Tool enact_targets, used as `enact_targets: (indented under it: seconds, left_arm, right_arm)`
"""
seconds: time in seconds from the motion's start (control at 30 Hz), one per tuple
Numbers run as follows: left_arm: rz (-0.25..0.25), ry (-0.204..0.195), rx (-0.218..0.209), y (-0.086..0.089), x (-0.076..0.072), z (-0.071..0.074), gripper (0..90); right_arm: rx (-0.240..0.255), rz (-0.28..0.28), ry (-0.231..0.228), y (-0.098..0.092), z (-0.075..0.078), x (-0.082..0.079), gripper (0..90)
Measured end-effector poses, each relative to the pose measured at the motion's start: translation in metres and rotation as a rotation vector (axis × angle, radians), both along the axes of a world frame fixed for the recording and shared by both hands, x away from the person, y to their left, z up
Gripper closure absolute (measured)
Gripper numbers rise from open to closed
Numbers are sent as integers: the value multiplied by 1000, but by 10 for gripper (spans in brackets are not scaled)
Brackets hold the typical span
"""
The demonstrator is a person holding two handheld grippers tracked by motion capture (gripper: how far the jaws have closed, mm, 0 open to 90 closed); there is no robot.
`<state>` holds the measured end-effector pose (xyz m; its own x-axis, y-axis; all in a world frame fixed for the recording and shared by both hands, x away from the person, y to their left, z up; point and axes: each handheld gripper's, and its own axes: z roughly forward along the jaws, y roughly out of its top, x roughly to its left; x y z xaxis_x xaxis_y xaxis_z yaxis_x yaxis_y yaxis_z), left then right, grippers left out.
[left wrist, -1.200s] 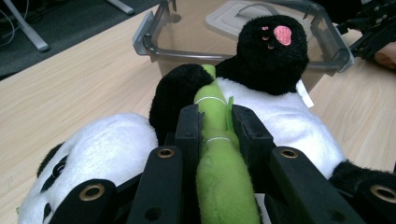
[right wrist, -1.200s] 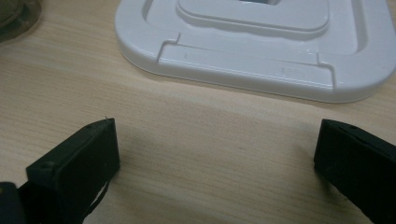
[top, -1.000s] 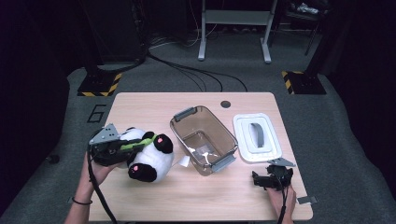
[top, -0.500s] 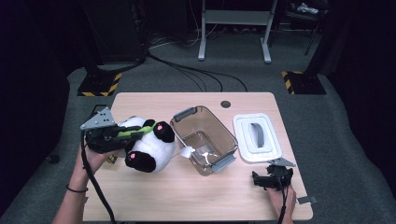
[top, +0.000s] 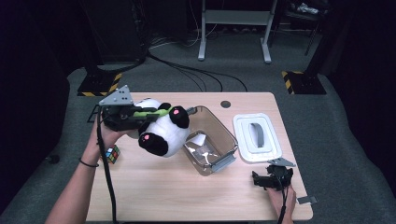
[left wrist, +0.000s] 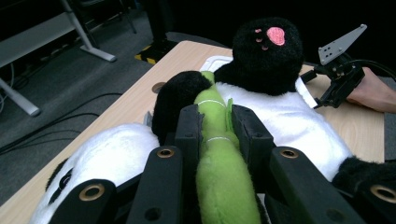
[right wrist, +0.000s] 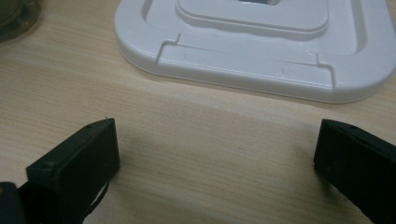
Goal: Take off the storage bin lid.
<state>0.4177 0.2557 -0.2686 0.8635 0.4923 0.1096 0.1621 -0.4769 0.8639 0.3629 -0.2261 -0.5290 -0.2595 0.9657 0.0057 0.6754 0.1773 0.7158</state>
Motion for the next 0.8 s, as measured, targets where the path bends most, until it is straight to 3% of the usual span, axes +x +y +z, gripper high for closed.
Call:
enact_targets:
  seconds: [0.1,0.3,0.8]
  left_arm:
    - [-39,-13,28,-12,8,3,740]
    - [-110,-27,41,-38,22,5,739]
    - [-242,-63,51,-95,44,-9,738]
  right_arm:
    - [-1,2,-1,0,0,0,0]
    - [-1,1,-1,0,0,0,0]
    - [-3,2,2,-1,0,0,0]
